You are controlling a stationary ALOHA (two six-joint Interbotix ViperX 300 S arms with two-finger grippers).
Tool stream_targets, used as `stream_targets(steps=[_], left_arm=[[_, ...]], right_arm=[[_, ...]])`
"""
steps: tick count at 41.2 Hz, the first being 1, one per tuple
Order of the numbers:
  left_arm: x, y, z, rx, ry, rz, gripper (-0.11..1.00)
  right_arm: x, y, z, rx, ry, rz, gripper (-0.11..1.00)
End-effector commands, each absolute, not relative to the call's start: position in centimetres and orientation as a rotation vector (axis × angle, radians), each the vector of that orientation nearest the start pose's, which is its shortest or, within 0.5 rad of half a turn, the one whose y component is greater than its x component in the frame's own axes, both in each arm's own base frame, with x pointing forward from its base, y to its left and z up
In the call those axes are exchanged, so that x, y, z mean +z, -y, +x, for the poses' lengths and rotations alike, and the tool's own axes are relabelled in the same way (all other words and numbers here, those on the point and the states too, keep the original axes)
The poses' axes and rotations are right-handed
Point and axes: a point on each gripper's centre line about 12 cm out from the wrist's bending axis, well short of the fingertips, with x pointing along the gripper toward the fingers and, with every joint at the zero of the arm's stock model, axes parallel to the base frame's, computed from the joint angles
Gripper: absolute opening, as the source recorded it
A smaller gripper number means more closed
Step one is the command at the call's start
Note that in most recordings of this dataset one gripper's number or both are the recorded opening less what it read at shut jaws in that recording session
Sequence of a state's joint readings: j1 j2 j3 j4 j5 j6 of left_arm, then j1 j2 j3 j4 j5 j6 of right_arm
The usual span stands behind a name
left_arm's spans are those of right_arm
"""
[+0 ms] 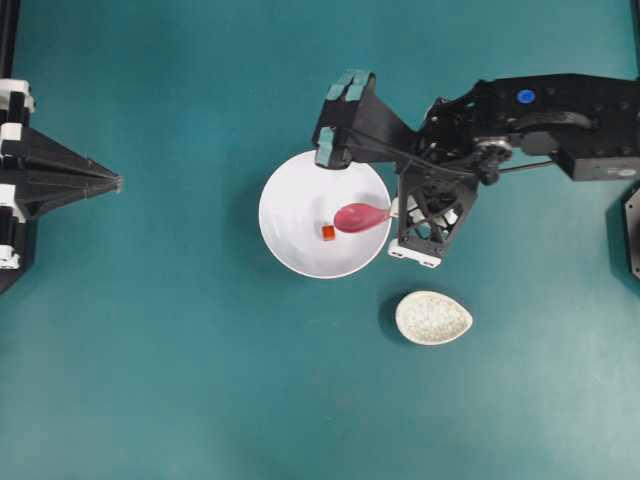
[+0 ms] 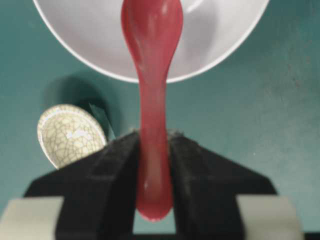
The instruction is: Grip the spoon and scoop the red block from the bowl with right arm.
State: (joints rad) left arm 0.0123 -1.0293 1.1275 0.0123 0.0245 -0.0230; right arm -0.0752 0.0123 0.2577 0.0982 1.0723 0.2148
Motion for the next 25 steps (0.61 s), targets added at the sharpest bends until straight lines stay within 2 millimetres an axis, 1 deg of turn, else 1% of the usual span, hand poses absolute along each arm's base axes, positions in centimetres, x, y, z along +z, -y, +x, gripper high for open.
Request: stream_targets(steps=[1, 10, 17, 25], left_arm=[[29.77, -0.27, 19.21, 0.014, -0.1, -0.008, 0.0], [29.73, -0.27, 19.2, 0.014, -0.1, -0.007, 0.0], [29.82, -0.27, 19.18, 0.014, -0.097, -0.007, 0.0], [29.76, -0.27, 19.18, 0.014, -0.098, -0.005, 0.0]], right_arm=[[24.81, 1.78, 38.64, -0.156, -1.311, 0.328, 0.22], [24.56, 2.06, 39.58, -0.158, -1.342, 0.329, 0.22], [24.09, 1.91, 39.22, -0.158, -1.396, 0.33, 0.22], [23.86, 1.92, 39.32, -0.157, -1.4, 0.337, 0.22]])
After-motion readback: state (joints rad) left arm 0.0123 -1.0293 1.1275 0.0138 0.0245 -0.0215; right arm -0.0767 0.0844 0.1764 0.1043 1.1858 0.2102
